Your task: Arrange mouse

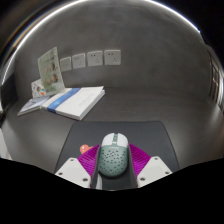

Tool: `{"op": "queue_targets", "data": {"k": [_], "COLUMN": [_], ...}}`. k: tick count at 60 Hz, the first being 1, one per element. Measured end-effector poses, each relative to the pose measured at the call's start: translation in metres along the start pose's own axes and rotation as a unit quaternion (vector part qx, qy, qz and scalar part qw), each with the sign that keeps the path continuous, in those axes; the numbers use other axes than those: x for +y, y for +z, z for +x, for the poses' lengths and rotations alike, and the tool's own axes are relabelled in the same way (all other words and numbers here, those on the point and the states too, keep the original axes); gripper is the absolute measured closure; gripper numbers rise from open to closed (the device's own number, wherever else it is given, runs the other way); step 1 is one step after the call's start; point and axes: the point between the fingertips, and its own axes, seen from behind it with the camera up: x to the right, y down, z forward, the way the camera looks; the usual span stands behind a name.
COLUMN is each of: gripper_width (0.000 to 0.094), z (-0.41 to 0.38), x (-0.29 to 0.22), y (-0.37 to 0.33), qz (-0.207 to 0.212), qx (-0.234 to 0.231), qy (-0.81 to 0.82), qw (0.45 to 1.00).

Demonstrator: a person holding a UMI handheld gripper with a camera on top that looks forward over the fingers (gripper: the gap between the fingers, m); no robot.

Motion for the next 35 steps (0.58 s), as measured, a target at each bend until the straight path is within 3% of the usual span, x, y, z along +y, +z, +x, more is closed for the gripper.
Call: {"op": "queue_targets", "data": {"k": [4, 5, 6, 7, 8, 12, 14, 22, 35], "gripper_width": [0.0407, 0.0341, 0.0375, 0.0292, 0.0297, 0.004, 0.0098, 0.0093, 0.0101], "z": [-0.001, 0.0, -0.001, -0.002, -0.003, -0.012, -0.016, -0.017, 0.026], "x": [0.0, -0.001, -0.001, 0.0, 0.001, 0.003, 0.001, 0.011, 0.08], "y": [-0.001, -0.001, -0.001, -0.002, -0.003, -0.015, -0.024, -0.077, -0.179], "qz": [0.003, 0.002, 0.002, 0.001, -0.001, -0.001, 0.007, 0.026, 0.025], "qx": [-0.012, -0.015, -0.018, -0.02, -0.022, -0.036, -0.046, -0.05, 0.034], "qy": [0.01, 0.007, 0.005, 0.003, 0.002, 0.003, 0.005, 0.026, 0.037], "qw": [1.0, 1.0, 1.0, 1.0, 1.0, 0.999, 0.999, 0.998, 0.998]}}
